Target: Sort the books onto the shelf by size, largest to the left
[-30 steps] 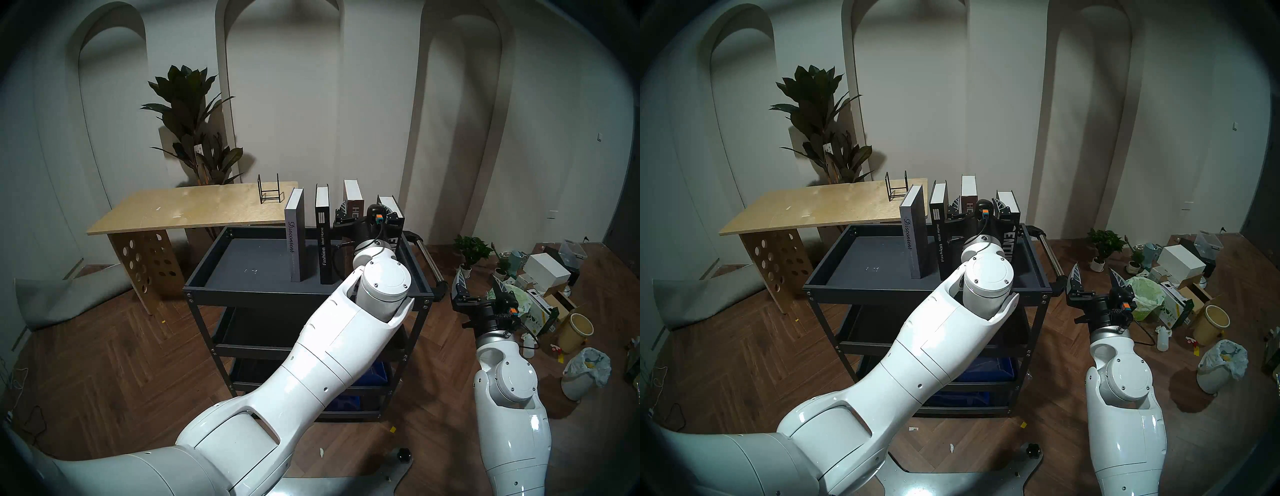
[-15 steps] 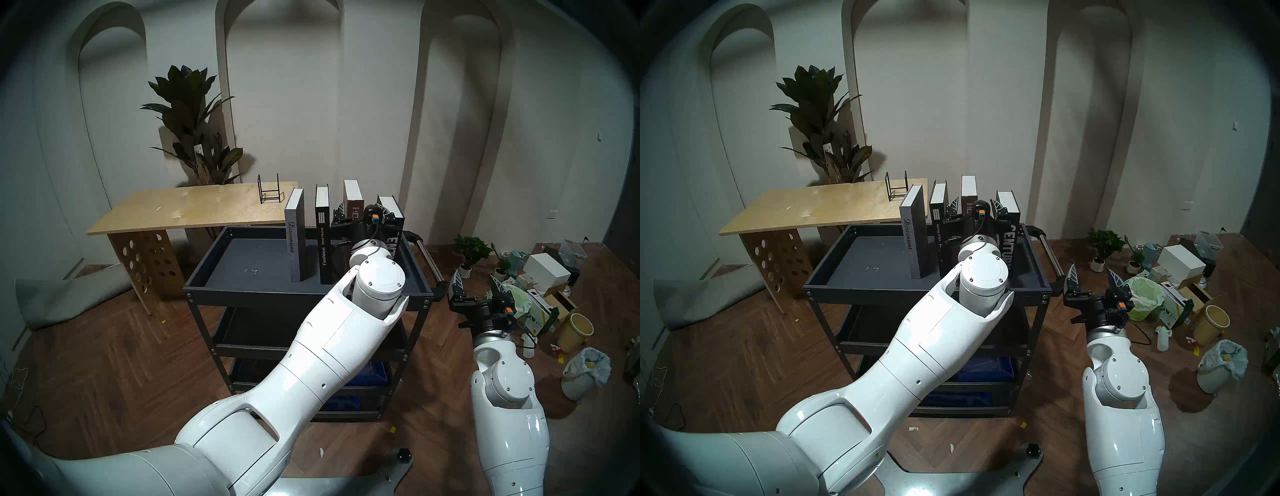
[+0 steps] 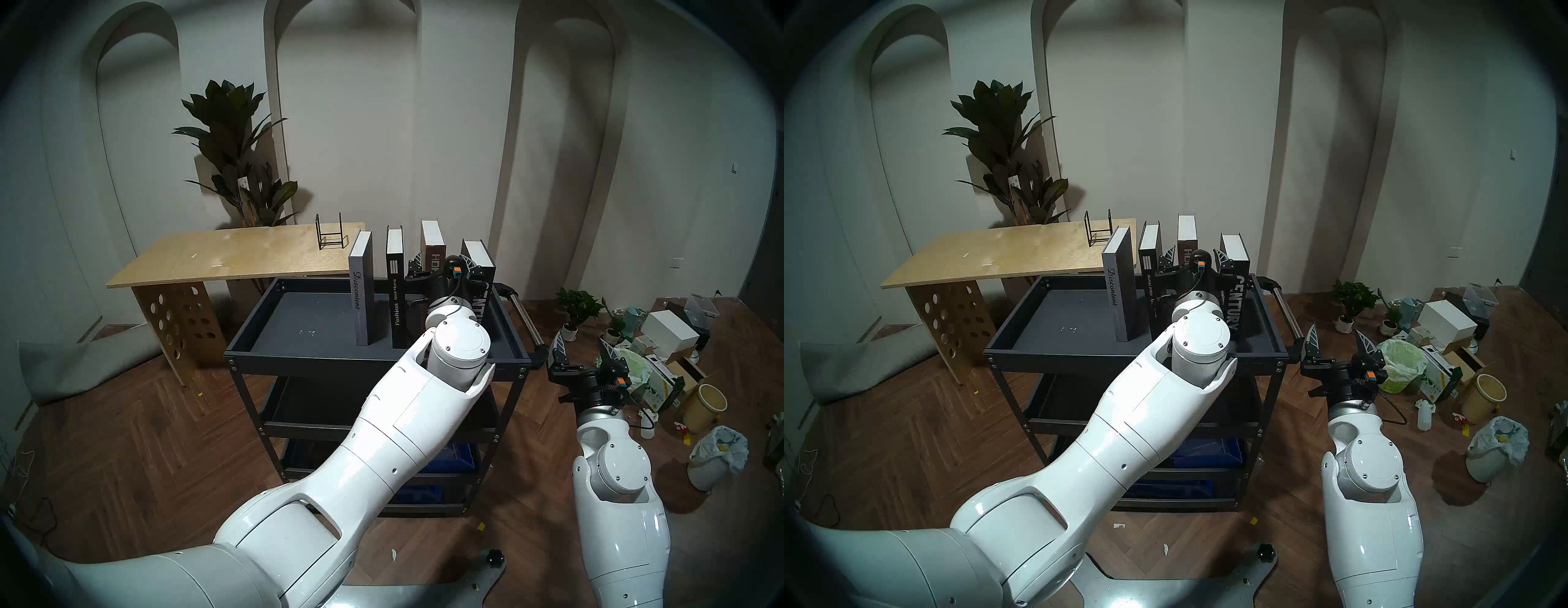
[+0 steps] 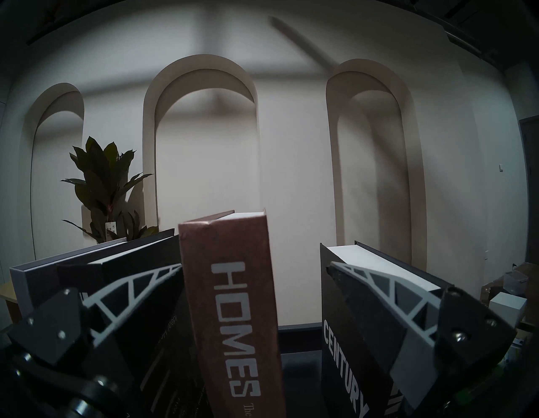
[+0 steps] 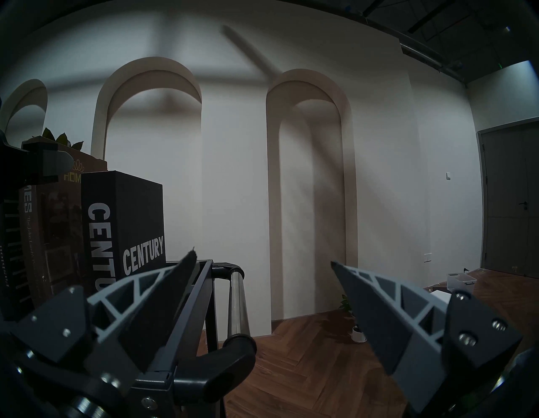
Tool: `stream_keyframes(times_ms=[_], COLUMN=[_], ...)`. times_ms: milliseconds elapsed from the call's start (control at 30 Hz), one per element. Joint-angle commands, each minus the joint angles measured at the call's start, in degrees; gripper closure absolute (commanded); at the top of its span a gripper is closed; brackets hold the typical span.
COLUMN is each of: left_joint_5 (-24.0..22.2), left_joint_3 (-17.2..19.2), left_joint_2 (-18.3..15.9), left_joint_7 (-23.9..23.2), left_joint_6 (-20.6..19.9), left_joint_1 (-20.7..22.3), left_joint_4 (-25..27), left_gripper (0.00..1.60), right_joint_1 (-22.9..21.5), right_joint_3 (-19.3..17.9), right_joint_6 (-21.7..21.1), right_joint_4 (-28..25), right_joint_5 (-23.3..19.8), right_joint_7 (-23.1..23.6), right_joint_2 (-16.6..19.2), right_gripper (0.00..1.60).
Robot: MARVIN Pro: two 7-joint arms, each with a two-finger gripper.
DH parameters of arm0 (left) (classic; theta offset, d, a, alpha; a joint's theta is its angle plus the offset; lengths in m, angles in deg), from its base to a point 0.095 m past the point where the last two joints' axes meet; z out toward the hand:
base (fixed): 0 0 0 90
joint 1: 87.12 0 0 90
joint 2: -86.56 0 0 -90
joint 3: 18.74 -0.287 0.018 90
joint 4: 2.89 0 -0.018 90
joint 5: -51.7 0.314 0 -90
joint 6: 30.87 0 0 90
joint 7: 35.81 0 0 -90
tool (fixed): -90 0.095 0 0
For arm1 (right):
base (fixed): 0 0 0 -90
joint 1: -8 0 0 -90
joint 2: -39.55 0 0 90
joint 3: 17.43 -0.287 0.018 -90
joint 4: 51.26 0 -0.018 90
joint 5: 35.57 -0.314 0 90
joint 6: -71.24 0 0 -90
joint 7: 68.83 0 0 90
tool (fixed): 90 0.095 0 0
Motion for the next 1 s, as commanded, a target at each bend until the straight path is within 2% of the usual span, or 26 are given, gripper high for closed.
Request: stream_keyframes(times_ms=[0, 67, 100, 133, 167, 233, 333, 367, 400, 433, 467, 567, 967], left_joint_5=[-0.06, -0.01, 0.02, 0.05, 0.08, 0.17, 0.28, 0.33, 0.37, 0.41, 0.46, 0.47, 0.83], left_joint_3=[0.39, 0.59, 0.68, 0.77, 0.87, 1.0, 1.15, 1.2, 1.2, 1.27, 1.33, 1.53, 0.29], left_joint_2=[0.53, 0.53, 0.52, 0.47, 0.46, 0.42, 0.41, 0.41, 0.36, 0.34, 0.3, 0.09, -1.59], left_joint_7=[-0.7, -0.86, -0.92, -0.98, -1.05, -1.13, -1.23, -1.27, -1.35, -1.42, -1.45, -1.64, -3.24], left_joint_6=[1.0, 1.15, 1.22, 1.25, 1.27, 1.26, 1.28, 1.31, 1.35, 1.39, 1.45, 1.53, 1.48], left_joint_1=[1.97, 2.07, 2.11, 2.14, 2.15, 2.15, 2.12, 2.1, 2.1, 2.08, 2.09, 1.93, -0.64], left_joint_4=[-0.81, -1.17, -1.29, -1.33, -1.37, -1.38, -1.38, -1.39, -1.39, -1.4, -1.44, -0.79, 8.65], left_gripper=[0.07, 0.23, 0.4, 0.46, 0.67, 0.92, 1.0, 1.25, 1.34, 1.54, 1.6, 1.6, 1.6], right_joint_1=[0.28, 0.32, 0.33, 0.34, 0.34, 0.3, 0.22, 0.17, 0.09, 0.03, -0.05, -0.21, -0.93], right_joint_3=[-0.04, 0.04, 0.09, 0.12, 0.16, 0.27, 0.4, 0.45, 0.51, 0.56, 0.62, 0.75, 1.1], right_joint_6=[0.21, 0.27, 0.3, 0.31, 0.32, 0.37, 0.45, 0.45, 0.47, 0.47, 0.46, 0.49, 0.77], right_joint_4=[-1.79, -1.8, -1.8, -1.79, -1.78, -1.7, -1.59, -1.55, -1.47, -1.41, -1.33, -1.13, -0.42], right_joint_5=[0.07, 0.33, 0.4, 0.45, 0.5, 0.66, 0.79, 0.85, 0.95, 1.0, 1.06, 1.2, 1.5], right_joint_7=[-0.17, -0.41, -0.48, -0.55, -0.62, -0.74, -0.86, -0.91, -0.95, -1.0, -1.03, -1.1, -1.18], right_joint_2=[-0.14, -0.19, -0.19, -0.21, -0.22, -0.25, -0.23, -0.23, -0.22, -0.21, -0.18, -0.1, 0.16], right_gripper=[0.0, 0.0, 0.0, 0.0, 0.0, 0.0, 0.0, 0.0, 0.0, 0.0, 0.0, 0.0, 0.0])
